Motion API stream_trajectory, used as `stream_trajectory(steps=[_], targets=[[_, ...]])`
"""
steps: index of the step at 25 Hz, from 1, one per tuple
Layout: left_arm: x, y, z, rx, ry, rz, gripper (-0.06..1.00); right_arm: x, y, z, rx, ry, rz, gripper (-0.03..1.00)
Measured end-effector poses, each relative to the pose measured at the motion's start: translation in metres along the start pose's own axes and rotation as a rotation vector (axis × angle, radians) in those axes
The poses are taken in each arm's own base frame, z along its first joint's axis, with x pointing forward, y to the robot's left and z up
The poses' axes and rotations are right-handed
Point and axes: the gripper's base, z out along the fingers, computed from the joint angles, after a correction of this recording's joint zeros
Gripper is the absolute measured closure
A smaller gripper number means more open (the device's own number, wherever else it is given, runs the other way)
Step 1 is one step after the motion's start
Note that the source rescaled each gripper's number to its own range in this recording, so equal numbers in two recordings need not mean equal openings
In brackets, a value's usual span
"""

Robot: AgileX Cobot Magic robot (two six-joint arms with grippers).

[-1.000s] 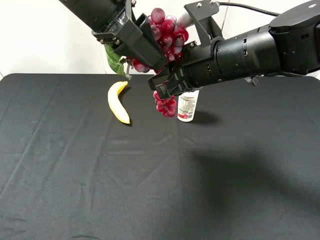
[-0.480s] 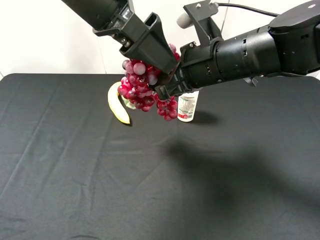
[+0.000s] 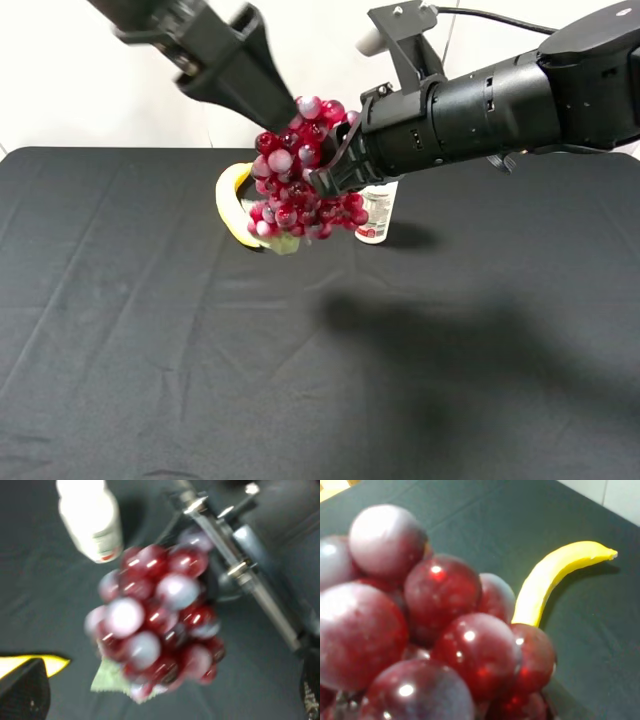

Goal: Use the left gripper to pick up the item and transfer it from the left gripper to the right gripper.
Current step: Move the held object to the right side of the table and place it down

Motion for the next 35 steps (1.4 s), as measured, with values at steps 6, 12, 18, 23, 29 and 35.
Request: stream_trajectory(steps=[6, 12, 18, 23, 29, 35], targets=[[0.011, 0.001, -0.032, -0.151, 0.022, -0.075, -0.05, 0.000, 0.000, 0.000, 0.000, 0.000, 0.010, 0.93], [0.028, -0.002, -0.058, -0.239, 0.094, -0.201, -0.05, 0.000, 0.000, 0.000, 0.000, 0.000, 0.011, 0.93], [0.040, -0.007, -0.078, -0.283, 0.134, -0.267, -0.05, 0.000, 0.000, 0.000, 0.000, 0.000, 0.012, 0.93], [0.052, -0.014, -0.090, -0.300, 0.104, -0.296, -0.05, 0.000, 0.000, 0.000, 0.000, 0.000, 0.012, 0.93], [0.095, -0.032, -0.097, -0.298, 0.119, -0.304, -0.05, 0.000, 0.000, 0.000, -0.001, 0.000, 0.012, 0.93], [0.148, -0.052, -0.099, -0.297, 0.125, -0.304, -0.05, 0.000, 0.000, 0.000, -0.005, 0.001, 0.012, 0.93]])
